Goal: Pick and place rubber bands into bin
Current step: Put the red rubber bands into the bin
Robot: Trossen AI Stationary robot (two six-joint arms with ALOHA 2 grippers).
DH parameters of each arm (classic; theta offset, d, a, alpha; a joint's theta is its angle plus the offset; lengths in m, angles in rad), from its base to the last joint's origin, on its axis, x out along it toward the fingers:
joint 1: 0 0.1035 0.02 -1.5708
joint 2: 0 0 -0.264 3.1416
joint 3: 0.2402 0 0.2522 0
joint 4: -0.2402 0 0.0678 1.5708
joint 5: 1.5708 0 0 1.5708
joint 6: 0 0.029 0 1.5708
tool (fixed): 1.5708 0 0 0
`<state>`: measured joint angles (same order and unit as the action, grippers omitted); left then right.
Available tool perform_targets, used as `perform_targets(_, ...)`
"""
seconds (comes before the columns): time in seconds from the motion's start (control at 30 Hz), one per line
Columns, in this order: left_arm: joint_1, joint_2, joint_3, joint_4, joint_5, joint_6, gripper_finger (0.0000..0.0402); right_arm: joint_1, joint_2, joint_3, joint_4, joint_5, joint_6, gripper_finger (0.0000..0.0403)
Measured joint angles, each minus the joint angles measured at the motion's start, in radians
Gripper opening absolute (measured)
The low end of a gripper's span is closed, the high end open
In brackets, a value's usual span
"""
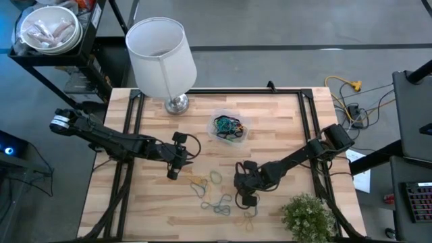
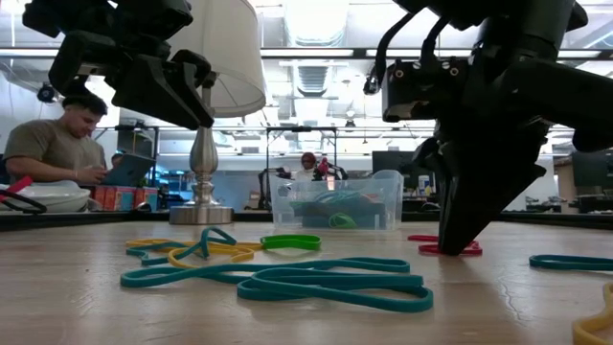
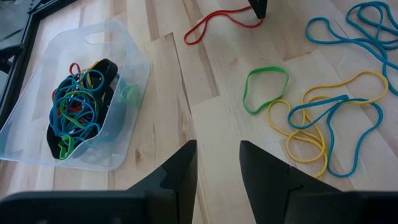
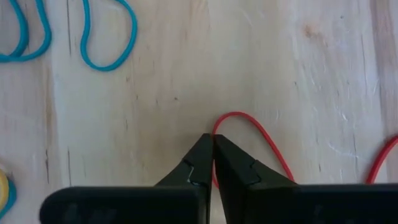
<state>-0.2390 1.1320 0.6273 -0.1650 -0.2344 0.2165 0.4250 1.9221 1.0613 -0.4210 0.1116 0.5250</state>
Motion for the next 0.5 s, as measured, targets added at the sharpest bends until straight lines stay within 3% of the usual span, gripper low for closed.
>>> perform_targets(0.2,0.0,0.0,0.0,-0.001,0.0,0.0,0.0105,0.021,0.002,0.056,-0.038,0.053,-0.115,0.0008)
perform_targets(0.5,0.0,0.0,0.0,-0.001,0.0,0.0,0.0105,0.049,0.002,0.205,-0.18,0.254,-0.231,0.0008)
